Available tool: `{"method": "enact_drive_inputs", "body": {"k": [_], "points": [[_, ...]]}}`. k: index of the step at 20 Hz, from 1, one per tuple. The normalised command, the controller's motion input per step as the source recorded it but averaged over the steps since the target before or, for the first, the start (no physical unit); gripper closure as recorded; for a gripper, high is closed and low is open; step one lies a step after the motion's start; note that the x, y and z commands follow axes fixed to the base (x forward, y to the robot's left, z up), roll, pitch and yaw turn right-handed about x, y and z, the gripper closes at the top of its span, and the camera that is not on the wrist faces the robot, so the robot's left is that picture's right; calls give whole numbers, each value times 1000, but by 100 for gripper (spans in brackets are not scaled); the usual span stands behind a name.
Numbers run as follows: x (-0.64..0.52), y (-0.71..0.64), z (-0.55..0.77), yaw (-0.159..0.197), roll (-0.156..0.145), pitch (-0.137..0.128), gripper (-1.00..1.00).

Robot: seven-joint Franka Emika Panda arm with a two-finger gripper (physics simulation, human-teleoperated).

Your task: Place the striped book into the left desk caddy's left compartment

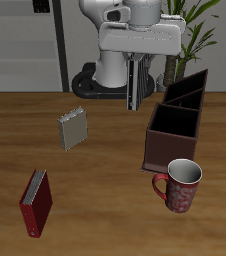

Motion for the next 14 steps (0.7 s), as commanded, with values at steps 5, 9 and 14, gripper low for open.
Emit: {"method": "enact_drive_inputs", "body": {"k": [5, 9, 14], "points": [[-425, 129, 264, -19, -8, -44, 100], [-571, 108, 207, -50, -40, -13, 100], [-523, 281, 59, -14, 5, -25, 100]]}}
